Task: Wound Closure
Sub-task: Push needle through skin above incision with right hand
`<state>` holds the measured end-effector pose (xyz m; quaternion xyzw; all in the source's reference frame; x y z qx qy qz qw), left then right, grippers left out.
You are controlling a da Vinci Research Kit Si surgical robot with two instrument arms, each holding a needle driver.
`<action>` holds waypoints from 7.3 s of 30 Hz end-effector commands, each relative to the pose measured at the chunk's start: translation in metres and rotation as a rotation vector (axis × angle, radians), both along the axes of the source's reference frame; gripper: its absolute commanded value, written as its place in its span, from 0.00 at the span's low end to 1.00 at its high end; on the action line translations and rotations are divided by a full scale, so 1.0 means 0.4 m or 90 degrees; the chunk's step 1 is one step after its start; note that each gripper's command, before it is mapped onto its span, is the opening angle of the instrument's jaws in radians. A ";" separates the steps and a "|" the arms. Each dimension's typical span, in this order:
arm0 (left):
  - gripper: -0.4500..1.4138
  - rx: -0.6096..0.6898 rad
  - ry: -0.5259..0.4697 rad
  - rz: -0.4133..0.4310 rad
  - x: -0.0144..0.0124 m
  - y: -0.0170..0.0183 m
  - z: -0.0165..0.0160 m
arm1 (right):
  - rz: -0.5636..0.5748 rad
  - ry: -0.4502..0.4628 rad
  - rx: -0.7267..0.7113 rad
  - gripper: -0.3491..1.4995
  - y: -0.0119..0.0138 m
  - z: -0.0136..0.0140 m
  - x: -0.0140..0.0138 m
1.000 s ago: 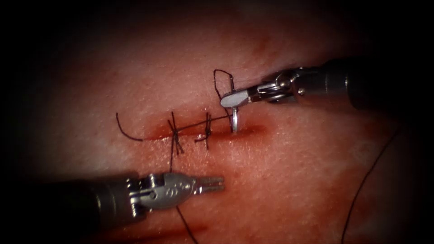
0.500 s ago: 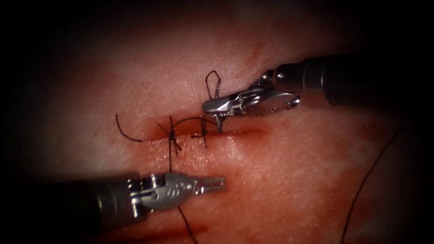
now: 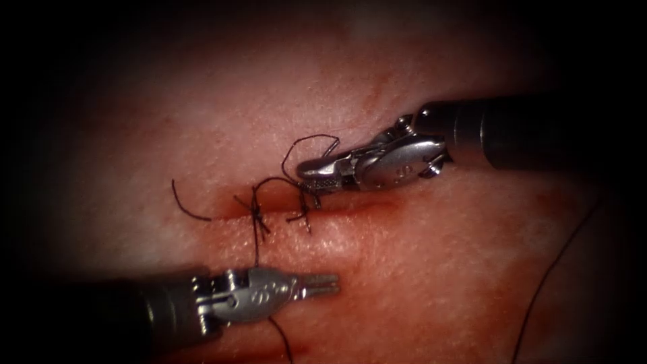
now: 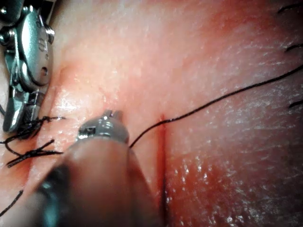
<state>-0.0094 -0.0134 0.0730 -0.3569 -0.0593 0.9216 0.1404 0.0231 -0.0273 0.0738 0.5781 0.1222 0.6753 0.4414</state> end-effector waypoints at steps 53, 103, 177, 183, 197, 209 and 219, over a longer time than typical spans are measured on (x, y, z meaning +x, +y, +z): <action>0.16 0.003 0.000 0.002 -0.0028 0.0007 0.0004 | 0.161 0.116 -0.673 0.95 0.0349 -0.0015 -0.0150; 0.14 -0.003 -0.010 -0.003 -0.0030 -0.0003 0.0007 | -0.059 0.149 -0.130 0.00 0.0259 -0.0110 0.0092; 0.14 -0.003 -0.012 0.001 -0.0030 0.0003 0.0001 | -0.278 0.056 -0.096 0.00 -0.0089 -0.0205 -0.0005; 0.14 -0.002 -0.013 0.001 -0.0029 0.0005 -0.0003 | -0.144 0.063 -0.276 0.53 0.0011 -0.0170 -0.0045; 0.17 -0.063 -0.053 -0.002 -0.0072 0.0101 -0.0058 | 0.149 0.128 -0.617 0.96 0.0281 -0.0139 -0.0226; 0.17 -0.076 -0.054 -0.010 -0.0083 0.0079 -0.0042 | 0.157 0.138 -0.614 0.84 0.0388 -0.0210 -0.0169; 0.16 -0.078 -0.054 -0.010 -0.0087 0.0070 -0.0038 | -0.006 0.196 -0.654 0.87 0.0432 -0.0184 0.0012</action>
